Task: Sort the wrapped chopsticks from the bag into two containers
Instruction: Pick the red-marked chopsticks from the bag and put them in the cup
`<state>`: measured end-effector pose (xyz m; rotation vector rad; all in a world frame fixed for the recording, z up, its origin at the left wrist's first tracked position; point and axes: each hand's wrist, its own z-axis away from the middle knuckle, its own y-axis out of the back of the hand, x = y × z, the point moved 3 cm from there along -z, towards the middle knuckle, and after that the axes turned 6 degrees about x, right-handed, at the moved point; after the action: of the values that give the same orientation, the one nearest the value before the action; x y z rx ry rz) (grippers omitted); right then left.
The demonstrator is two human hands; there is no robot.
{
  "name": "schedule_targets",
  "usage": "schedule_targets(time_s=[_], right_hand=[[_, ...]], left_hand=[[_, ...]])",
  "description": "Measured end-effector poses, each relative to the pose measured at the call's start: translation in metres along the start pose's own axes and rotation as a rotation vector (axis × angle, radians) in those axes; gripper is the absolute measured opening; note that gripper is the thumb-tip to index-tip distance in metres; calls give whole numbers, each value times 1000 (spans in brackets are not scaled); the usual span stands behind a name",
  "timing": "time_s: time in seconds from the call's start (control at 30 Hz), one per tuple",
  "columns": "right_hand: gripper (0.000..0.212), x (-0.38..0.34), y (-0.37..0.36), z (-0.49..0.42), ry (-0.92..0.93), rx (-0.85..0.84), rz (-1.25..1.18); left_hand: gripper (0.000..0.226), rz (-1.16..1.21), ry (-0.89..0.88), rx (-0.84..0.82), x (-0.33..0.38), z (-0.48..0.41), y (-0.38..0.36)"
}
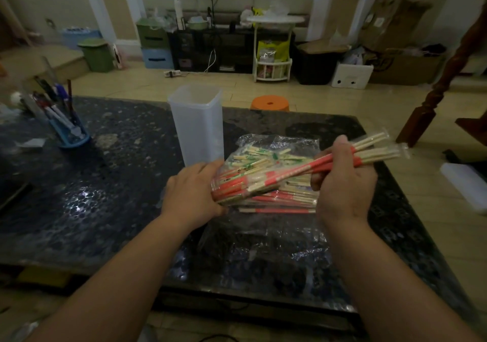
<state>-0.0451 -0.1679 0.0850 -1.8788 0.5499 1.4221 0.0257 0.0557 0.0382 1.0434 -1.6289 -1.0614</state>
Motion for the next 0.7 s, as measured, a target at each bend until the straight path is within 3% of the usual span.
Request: schedule_targets(time_s=[0.23,0.43,0.57,0.7], right_hand=[[14,16,-9,1,-104,-228,119],[9,16,-12,2,-79,-266,93],[24,17,-8,-1,-126,-252,74],[4,24,-11,1,-119,-257,197]], left_hand=[[105,9,-33,-2,6,1,-5],[105,26,-58,-14,8,1,-9],[106,48,-56,-12,7,0,-8],[106,47,-67,-16,8,0,-8]])
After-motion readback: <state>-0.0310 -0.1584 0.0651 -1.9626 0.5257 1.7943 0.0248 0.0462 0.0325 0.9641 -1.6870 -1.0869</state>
